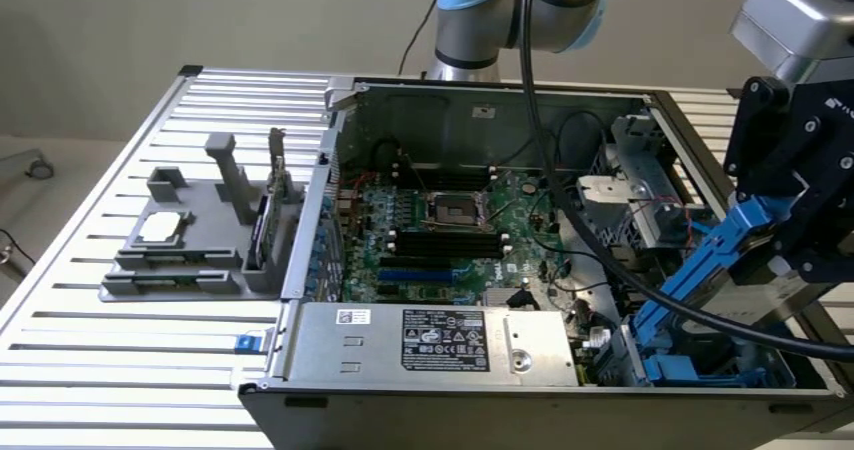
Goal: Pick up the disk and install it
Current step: 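Pick up the disk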
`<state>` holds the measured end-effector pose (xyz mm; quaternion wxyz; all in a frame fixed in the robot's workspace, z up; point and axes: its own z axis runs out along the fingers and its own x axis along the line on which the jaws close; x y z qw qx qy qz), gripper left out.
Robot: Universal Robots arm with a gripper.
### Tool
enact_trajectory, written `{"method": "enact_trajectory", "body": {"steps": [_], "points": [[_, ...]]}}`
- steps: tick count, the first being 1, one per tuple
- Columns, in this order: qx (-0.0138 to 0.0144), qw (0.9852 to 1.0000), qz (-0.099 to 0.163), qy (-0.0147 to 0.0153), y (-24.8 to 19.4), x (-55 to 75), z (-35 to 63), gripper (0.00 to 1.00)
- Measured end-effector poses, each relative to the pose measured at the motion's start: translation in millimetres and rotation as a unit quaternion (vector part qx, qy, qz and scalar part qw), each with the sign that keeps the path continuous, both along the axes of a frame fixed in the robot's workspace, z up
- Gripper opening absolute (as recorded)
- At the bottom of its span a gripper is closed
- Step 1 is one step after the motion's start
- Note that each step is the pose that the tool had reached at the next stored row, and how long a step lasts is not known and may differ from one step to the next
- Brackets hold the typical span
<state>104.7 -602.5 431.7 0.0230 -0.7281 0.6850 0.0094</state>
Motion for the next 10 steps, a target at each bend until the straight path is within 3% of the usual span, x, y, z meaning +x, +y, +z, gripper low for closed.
{"method": "enact_trajectory", "body": {"steps": [10], "points": [[-0.0004, 1.0000, 0.000, 0.0000, -3.3, 0.0, -4.3, 0.33]]}}
